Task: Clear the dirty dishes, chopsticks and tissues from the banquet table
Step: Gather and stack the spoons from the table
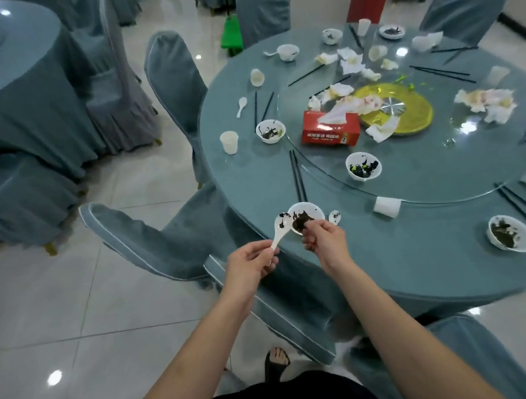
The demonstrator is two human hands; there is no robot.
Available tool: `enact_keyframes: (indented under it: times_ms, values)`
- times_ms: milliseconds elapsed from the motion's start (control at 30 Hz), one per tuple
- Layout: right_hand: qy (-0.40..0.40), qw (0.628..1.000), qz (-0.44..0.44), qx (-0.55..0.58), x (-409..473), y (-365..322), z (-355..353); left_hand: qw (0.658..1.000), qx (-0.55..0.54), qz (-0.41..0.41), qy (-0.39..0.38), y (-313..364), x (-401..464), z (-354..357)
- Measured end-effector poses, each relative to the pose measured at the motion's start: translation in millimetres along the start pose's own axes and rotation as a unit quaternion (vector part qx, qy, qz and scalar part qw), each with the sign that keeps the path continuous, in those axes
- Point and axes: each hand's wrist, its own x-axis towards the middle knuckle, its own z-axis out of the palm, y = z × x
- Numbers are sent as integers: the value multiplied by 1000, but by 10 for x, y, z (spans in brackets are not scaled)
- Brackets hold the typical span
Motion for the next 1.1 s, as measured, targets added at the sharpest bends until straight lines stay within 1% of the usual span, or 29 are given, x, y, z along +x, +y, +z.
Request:
enact_keyframes:
  times_ms: [100,167,267,433,567,767,900,1000,1100]
  values:
    - [91,995,29,-41,347,158,-264,1000,-5,-18,-7,83,256,55]
    - [138,987,55,-58,535,231,-397,999,-17,-30,-3,122,398,87]
    - [181,976,84,-90,813,342,-534,999,-27,-46,-1,113,589,131]
    - [239,954,107,-148,1171,407,-606,998,-18,-55,4,54,730,142]
    - [254,943,124,-178,1383,471,-628,998,-19,-61,10,58,746,128]
    - [242,934,108,-241,1479,492,-599,998,-13,-58,19,34,717,75]
    - [228,926,124,-274,1499,483,-584,998,-12,-49,22,29,698,50]
    - [246,921,157,-257,1528,519,-628,999,-15,-40,19,22,678,41]
    - [253,930,164,-210,1471,531,-684,999,-24,-33,18,34,643,37]
